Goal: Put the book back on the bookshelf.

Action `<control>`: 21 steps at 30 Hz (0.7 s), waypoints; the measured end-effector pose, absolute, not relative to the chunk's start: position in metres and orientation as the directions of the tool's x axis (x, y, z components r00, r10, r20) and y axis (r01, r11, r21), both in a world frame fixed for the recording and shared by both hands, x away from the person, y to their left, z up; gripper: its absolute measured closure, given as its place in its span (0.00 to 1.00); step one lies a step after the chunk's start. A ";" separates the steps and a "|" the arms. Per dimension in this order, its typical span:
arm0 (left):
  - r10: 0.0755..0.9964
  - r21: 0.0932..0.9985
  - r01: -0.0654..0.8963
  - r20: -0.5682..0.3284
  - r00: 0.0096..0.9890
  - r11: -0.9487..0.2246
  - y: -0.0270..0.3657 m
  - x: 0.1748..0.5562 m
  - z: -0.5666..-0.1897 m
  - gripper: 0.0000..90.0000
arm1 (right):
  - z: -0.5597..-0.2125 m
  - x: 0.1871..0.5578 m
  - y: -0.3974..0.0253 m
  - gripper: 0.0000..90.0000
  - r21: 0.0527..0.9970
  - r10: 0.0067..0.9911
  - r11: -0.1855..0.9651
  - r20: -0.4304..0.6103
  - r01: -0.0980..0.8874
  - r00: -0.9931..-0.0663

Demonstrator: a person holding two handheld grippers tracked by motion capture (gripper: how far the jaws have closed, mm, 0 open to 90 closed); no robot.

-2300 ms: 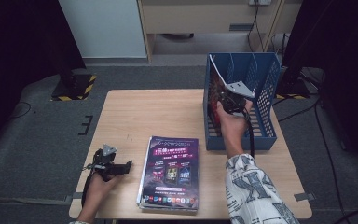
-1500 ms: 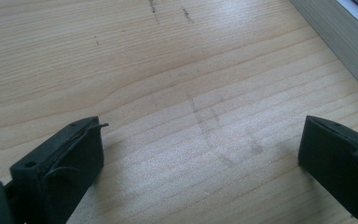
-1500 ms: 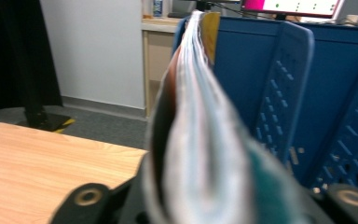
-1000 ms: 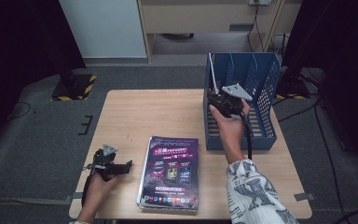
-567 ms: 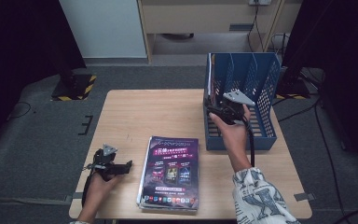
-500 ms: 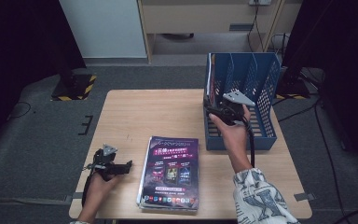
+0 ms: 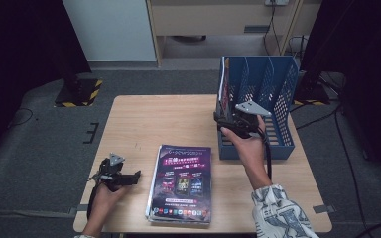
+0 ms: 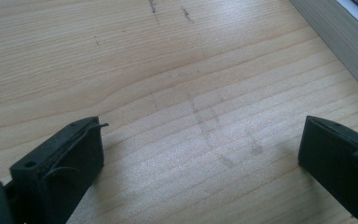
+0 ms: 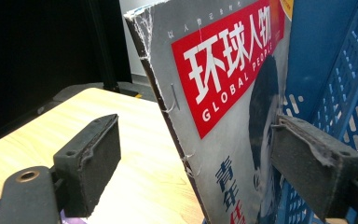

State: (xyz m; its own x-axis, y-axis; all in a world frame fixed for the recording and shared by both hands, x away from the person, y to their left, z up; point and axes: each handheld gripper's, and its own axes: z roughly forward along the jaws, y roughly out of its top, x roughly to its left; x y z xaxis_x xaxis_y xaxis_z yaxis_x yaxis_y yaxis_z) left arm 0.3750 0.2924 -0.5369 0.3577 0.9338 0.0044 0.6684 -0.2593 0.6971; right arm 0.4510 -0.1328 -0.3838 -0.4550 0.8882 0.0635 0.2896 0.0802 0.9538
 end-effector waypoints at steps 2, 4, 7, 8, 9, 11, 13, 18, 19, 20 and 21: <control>0.934 0.697 0.668 0.004 0.358 -0.259 0.292 0.375 -0.537 0.00 | -0.384 0.450 -0.133 0.17 0.952 0.887 0.084 0.064 0.295 -0.458; 0.934 0.697 0.668 0.004 0.358 -0.259 0.292 0.375 -0.537 0.00 | -0.384 0.449 -0.134 0.17 0.951 0.885 0.089 0.060 0.295 -0.461; 0.934 0.697 0.669 0.004 0.357 -0.259 0.292 0.375 -0.537 0.00 | -0.385 0.447 -0.135 0.15 0.948 0.882 0.092 0.065 0.305 -0.467; 0.935 0.697 0.669 0.005 0.356 -0.258 0.292 0.375 -0.537 0.00 | -0.385 0.446 -0.136 0.15 0.947 0.880 0.094 0.065 0.307 -0.470; 0.936 0.697 0.670 0.005 0.353 -0.256 0.292 0.375 -0.537 0.00 | -0.386 0.445 -0.136 0.15 0.947 0.880 0.096 0.063 0.306 -0.472; 0.938 0.697 0.671 0.004 0.347 -0.252 0.291 0.374 -0.537 0.00 | -0.387 0.442 -0.137 0.15 0.947 0.879 0.092 0.068 0.307 -0.473; 0.938 0.697 0.672 0.005 0.347 -0.252 0.291 0.374 -0.537 0.00 | -0.388 0.439 -0.139 0.14 0.946 0.875 0.093 0.071 0.310 -0.479; 0.936 0.697 0.670 0.005 0.352 -0.256 0.290 0.374 -0.537 0.00 | -0.394 0.431 -0.143 0.13 0.943 0.865 0.102 0.074 0.318 -0.497; 0.935 0.697 0.670 0.004 0.354 -0.257 0.290 0.374 -0.537 0.00 | -0.396 0.429 -0.144 0.13 0.943 0.862 0.098 0.080 0.318 -0.501; 0.934 0.696 0.669 0.004 0.358 -0.260 0.289 0.374 -0.537 0.00 | -0.398 0.428 -0.144 0.13 0.943 0.860 0.099 0.081 0.319 -0.504; 0.932 0.696 0.668 0.005 0.364 -0.264 0.288 0.373 -0.537 0.00 | -0.400 0.426 -0.145 0.13 0.943 0.858 0.095 0.085 0.320 -0.506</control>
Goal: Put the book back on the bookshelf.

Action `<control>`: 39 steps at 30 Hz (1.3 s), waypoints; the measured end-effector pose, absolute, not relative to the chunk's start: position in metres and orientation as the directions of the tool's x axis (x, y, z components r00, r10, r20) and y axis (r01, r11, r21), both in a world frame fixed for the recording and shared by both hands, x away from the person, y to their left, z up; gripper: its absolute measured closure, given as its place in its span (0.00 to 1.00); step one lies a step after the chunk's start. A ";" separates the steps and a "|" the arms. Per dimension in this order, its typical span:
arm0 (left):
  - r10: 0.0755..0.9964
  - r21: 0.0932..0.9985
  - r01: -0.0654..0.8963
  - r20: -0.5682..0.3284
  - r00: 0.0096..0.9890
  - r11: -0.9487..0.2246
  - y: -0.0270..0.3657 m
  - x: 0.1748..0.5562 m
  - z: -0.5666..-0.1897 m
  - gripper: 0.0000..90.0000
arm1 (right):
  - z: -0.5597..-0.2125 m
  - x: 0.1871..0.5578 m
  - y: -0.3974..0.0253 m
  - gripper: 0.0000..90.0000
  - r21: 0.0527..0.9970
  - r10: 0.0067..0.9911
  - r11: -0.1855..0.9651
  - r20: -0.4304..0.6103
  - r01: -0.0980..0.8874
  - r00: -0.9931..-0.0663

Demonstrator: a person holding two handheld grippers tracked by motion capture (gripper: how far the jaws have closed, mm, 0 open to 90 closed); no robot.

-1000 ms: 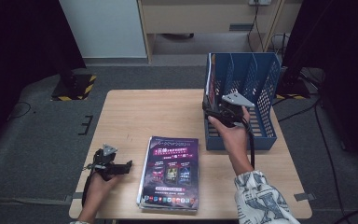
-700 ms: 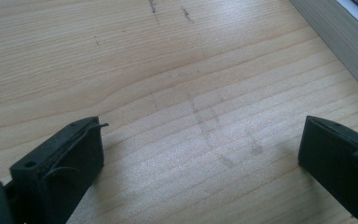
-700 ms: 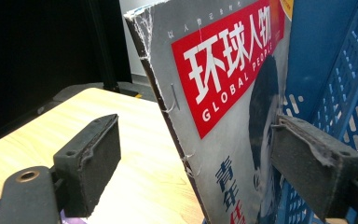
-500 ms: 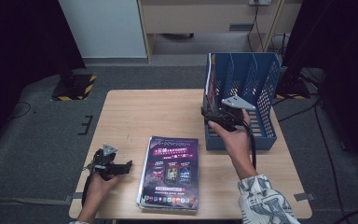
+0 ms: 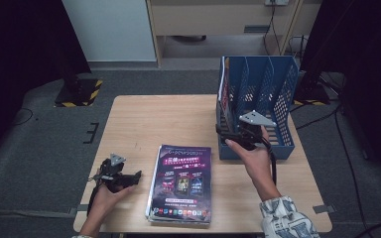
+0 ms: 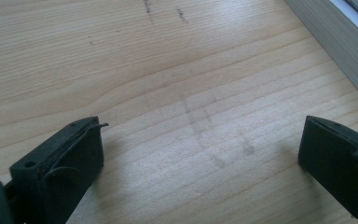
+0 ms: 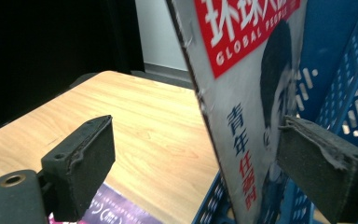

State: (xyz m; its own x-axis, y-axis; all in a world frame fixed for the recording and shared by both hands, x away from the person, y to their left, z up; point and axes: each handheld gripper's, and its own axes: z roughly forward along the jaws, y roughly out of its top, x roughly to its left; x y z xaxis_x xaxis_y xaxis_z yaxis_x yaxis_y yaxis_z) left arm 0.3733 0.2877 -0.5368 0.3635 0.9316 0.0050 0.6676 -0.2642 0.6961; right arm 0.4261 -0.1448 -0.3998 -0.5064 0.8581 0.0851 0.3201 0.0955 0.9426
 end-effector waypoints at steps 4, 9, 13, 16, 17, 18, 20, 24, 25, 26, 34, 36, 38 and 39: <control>0.915 0.697 0.655 0.003 0.403 -0.291 0.284 0.372 -0.537 0.00 | -0.407 0.419 -0.145 0.13 0.940 0.848 0.116 0.075 0.321 -0.525; 0.911 0.698 0.652 0.001 0.413 -0.296 0.283 0.372 -0.537 0.00 | -0.414 0.409 -0.144 0.13 0.939 0.836 0.129 0.070 0.319 -0.544; 0.910 0.699 0.651 -0.002 0.416 -0.296 0.284 0.372 -0.537 0.00 | -0.422 0.401 -0.141 0.13 0.936 0.823 0.154 0.056 0.316 -0.565; 0.907 0.703 0.650 -0.018 0.420 -0.288 0.286 0.372 -0.537 0.00 | -0.430 0.396 -0.136 0.13 0.931 0.813 0.171 0.052 0.324 -0.579; 0.908 0.703 0.651 -0.020 0.419 -0.285 0.286 0.372 -0.537 0.00 | -0.434 0.395 -0.134 0.13 0.928 0.811 0.177 0.051 0.328 -0.583; 0.910 0.703 0.653 -0.019 0.415 -0.283 0.286 0.372 -0.537 0.00 | -0.438 0.394 -0.132 0.13 0.923 0.807 0.186 0.053 0.338 -0.588; 0.909 0.698 0.650 0.001 0.417 -0.300 0.283 0.373 -0.537 0.00 | -0.444 0.393 -0.128 0.13 0.920 0.804 0.198 0.045 0.338 -0.593; 0.906 0.699 0.648 0.000 0.423 -0.303 0.282 0.373 -0.537 0.00 | -0.455 0.388 -0.121 0.13 0.915 0.790 0.230 0.024 0.331 -0.613; 0.904 0.697 0.648 0.002 0.427 -0.308 0.282 0.373 -0.537 0.00 | -0.458 0.387 -0.119 0.13 0.911 0.786 0.240 0.022 0.337 -0.618; 0.901 0.697 0.646 0.004 0.433 -0.313 0.282 0.373 -0.537 0.00 | -0.461 0.386 -0.118 0.13 0.907 0.781 0.246 0.024 0.343 -0.625; 0.894 0.719 0.631 -0.032 0.447 -0.290 0.281 0.370 -0.530 0.04 | -0.478 0.377 -0.106 0.13 0.888 0.752 0.281 0.032 0.364 -0.658; 0.891 0.731 0.620 -0.037 0.453 -0.285 0.280 0.367 -0.526 0.06 | -0.479 0.376 -0.104 0.12 0.883 0.747 0.285 0.040 0.374 -0.663; 0.884 0.741 0.608 -0.043 0.466 -0.284 0.277 0.363 -0.521 0.06 | -0.480 0.375 -0.102 0.12 0.881 0.741 0.285 0.048 0.378 -0.669; 0.882 0.747 0.603 -0.046 0.468 -0.281 0.276 0.361 -0.519 0.06 | -0.481 0.375 -0.101 0.12 0.881 0.737 0.291 0.043 0.373 -0.675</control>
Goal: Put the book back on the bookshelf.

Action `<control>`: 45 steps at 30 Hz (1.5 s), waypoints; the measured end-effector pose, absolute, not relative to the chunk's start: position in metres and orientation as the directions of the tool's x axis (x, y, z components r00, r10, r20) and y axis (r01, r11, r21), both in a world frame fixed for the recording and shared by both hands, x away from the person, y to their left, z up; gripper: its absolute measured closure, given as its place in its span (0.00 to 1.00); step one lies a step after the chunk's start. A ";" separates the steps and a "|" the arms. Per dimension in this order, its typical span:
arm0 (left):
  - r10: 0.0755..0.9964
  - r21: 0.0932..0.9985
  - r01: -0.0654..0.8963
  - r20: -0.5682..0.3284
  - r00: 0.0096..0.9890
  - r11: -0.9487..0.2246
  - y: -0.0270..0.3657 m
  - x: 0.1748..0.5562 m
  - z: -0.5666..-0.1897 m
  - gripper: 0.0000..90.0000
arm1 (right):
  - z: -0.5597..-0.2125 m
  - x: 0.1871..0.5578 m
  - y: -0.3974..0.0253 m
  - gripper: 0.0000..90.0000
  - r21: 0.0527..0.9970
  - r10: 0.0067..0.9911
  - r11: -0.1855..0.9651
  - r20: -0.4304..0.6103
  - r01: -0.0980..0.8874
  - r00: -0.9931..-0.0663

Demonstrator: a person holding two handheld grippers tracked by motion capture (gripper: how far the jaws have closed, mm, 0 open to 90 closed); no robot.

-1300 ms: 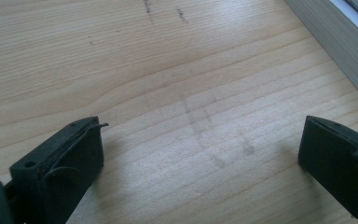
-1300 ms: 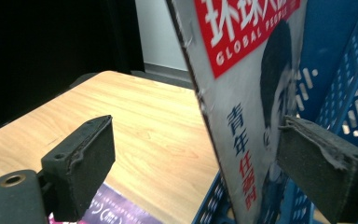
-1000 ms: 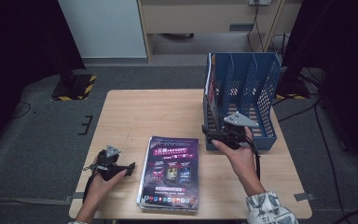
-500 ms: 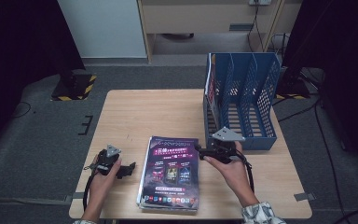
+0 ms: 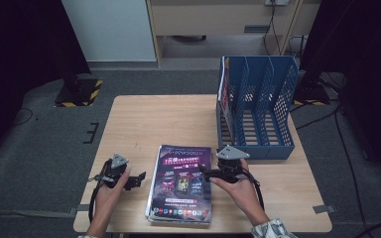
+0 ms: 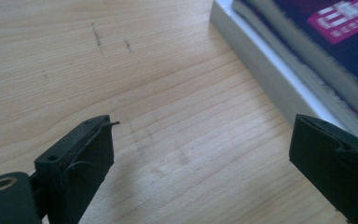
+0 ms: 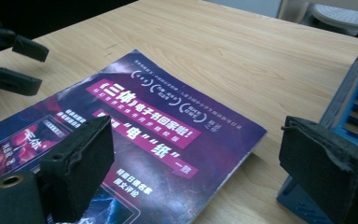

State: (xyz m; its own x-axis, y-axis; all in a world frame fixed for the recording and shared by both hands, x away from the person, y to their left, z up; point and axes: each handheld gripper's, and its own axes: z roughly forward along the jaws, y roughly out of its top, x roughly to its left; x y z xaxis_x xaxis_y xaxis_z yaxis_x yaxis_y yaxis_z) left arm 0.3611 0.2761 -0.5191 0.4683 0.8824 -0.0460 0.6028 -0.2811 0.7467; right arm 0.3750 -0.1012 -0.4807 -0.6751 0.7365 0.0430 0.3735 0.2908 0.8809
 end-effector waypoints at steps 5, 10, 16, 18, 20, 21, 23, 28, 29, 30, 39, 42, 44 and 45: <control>0.875 0.780 0.578 -0.086 0.477 -0.239 0.270 0.353 -0.507 0.08 | -0.485 0.376 -0.098 0.12 0.876 0.729 0.300 0.045 0.378 -0.683; 0.856 0.810 0.538 -0.092 0.510 -0.233 0.262 0.346 -0.496 0.20 | -0.486 0.374 -0.097 0.21 0.873 0.718 0.302 0.057 0.384 -0.694; 0.824 0.833 0.503 -0.108 0.557 -0.231 0.251 0.338 -0.488 0.41 | -0.485 0.372 -0.097 0.36 0.876 0.698 0.305 0.060 0.372 -0.713; 0.811 0.832 0.501 -0.111 0.574 -0.240 0.247 0.337 -0.486 0.48 | -0.486 0.371 -0.098 0.39 0.873 0.689 0.308 0.068 0.377 -0.721; 0.794 0.827 0.507 -0.130 0.594 -0.244 0.243 0.337 -0.488 0.53 | -0.487 0.371 -0.098 0.42 0.869 0.687 0.312 0.073 0.384 -0.723; 0.786 0.824 0.507 -0.131 0.605 -0.253 0.239 0.336 -0.489 0.55 | -0.488 0.371 -0.099 0.44 0.867 0.684 0.314 0.075 0.387 -0.725; 0.777 0.814 0.511 -0.124 0.618 -0.276 0.232 0.335 -0.490 0.59 | -0.489 0.372 -0.099 0.45 0.864 0.681 0.315 0.083 0.393 -0.728; 0.761 0.783 0.539 -0.134 0.634 -0.311 0.219 0.338 -0.500 0.63 | -0.492 0.371 -0.099 0.43 0.853 0.672 0.334 0.083 0.402 -0.735; 0.763 0.776 0.543 -0.126 0.633 -0.322 0.216 0.338 -0.501 0.63 | -0.493 0.371 -0.099 0.42 0.851 0.672 0.334 0.087 0.405 -0.736; 0.763 0.770 0.548 -0.127 0.633 -0.327 0.214 0.338 -0.502 0.63 | -0.494 0.370 -0.099 0.40 0.848 0.671 0.334 0.092 0.411 -0.736; 0.745 0.773 0.536 -0.126 0.655 -0.340 0.208 0.347 -0.507 0.65 | -0.503 0.368 -0.107 0.27 0.814 0.691 0.343 0.119 0.468 -0.713; 0.743 0.775 0.529 -0.120 0.659 -0.345 0.207 0.348 -0.508 0.65 | -0.507 0.371 -0.108 0.21 0.798 0.697 0.334 0.149 0.502 -0.701; 0.741 0.774 0.532 -0.125 0.659 -0.343 0.207 0.348 -0.509 0.65 | -0.509 0.372 -0.108 0.19 0.793 0.699 0.333 0.156 0.511 -0.698; 0.741 0.774 0.533 -0.127 0.659 -0.341 0.207 0.348 -0.509 0.65 | -0.510 0.373 -0.108 0.16 0.790 0.691 0.337 0.161 0.512 -0.704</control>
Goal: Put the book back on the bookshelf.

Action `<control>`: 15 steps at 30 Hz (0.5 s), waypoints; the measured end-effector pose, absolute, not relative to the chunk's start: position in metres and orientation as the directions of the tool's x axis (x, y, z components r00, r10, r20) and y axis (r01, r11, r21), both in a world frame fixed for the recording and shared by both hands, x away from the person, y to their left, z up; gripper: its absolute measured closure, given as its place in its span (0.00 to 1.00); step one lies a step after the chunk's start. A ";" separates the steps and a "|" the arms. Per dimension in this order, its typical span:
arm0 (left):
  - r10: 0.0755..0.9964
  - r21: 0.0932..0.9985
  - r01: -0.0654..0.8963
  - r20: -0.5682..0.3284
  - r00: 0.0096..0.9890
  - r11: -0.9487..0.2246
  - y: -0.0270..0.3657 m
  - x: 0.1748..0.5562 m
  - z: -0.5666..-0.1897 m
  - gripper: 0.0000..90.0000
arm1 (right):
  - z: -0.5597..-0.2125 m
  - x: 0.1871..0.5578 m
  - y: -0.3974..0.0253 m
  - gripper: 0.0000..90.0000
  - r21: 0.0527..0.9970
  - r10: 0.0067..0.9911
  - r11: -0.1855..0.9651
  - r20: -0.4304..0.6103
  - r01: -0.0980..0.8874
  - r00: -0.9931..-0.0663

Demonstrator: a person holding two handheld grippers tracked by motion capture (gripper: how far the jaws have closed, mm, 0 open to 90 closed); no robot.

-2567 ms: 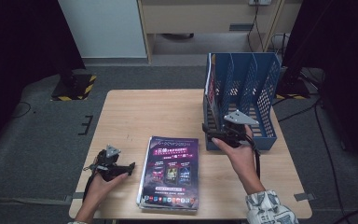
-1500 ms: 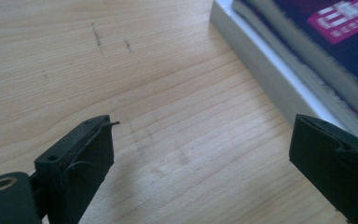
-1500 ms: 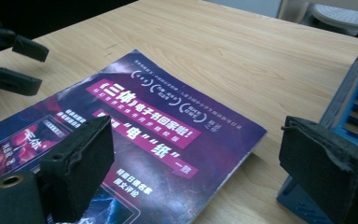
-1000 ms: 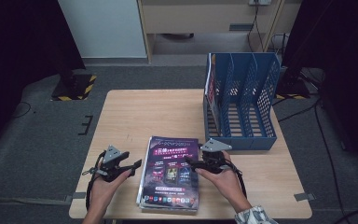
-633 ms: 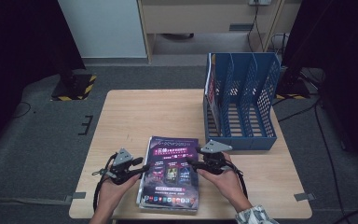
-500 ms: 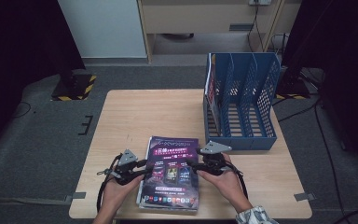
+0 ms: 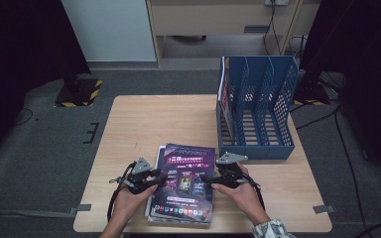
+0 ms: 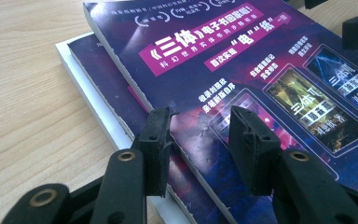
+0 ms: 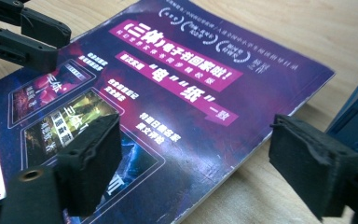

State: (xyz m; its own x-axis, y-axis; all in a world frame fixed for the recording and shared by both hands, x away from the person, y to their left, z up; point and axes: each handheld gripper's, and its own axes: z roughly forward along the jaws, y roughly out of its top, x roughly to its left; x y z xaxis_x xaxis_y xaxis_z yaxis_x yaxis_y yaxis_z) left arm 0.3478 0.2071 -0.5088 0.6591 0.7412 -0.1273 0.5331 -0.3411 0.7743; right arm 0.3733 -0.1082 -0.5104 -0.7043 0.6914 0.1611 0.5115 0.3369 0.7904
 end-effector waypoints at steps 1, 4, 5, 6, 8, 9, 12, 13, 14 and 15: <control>0.741 0.774 0.533 -0.128 0.659 -0.341 0.207 0.348 -0.509 0.64 | -0.512 0.374 -0.108 0.16 0.785 0.686 0.334 0.177 0.522 -0.705; 0.743 0.772 0.534 -0.125 0.658 -0.344 0.206 0.347 -0.509 0.64 | -0.517 0.375 -0.108 0.14 0.771 0.686 0.337 0.192 0.540 -0.702; 0.743 0.772 0.535 -0.124 0.658 -0.345 0.206 0.347 -0.509 0.64 | -0.519 0.376 -0.108 0.14 0.763 0.682 0.337 0.206 0.551 -0.702; 0.744 0.770 0.535 -0.121 0.657 -0.347 0.206 0.347 -0.508 0.64 | -0.520 0.376 -0.109 0.13 0.759 0.681 0.340 0.209 0.556 -0.702; 0.744 0.769 0.532 -0.112 0.659 -0.356 0.205 0.347 -0.508 0.63 | -0.523 0.377 -0.110 0.12 0.748 0.679 0.329 0.237 0.576 -0.695; 0.744 0.769 0.532 -0.112 0.658 -0.355 0.205 0.347 -0.508 0.63 | -0.524 0.378 -0.110 0.12 0.745 0.677 0.322 0.250 0.585 -0.692; 0.747 0.773 0.532 -0.116 0.654 -0.346 0.205 0.346 -0.509 0.63 | -0.528 0.382 -0.112 0.11 0.731 0.669 0.294 0.302 0.616 -0.679; 0.749 0.774 0.532 -0.117 0.652 -0.343 0.205 0.346 -0.509 0.63 | -0.529 0.383 -0.113 0.11 0.726 0.663 0.290 0.318 0.623 -0.678; 0.751 0.776 0.533 -0.119 0.650 -0.338 0.205 0.345 -0.509 0.63 | -0.531 0.385 -0.113 0.11 0.728 0.656 0.285 0.326 0.623 -0.681; 0.753 0.775 0.535 -0.119 0.647 -0.337 0.205 0.345 -0.509 0.63 | -0.531 0.385 -0.112 0.11 0.718 0.657 0.276 0.344 0.639 -0.671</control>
State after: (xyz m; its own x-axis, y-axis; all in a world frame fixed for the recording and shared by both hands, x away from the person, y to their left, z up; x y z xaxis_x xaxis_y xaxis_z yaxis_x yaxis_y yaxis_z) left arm 0.3451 0.2050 -0.5095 0.6475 0.7526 -0.1195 0.5347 -0.3369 0.7750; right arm 0.3848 -0.1119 -0.5311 -0.6707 0.6571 0.3441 0.6389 0.2761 0.7181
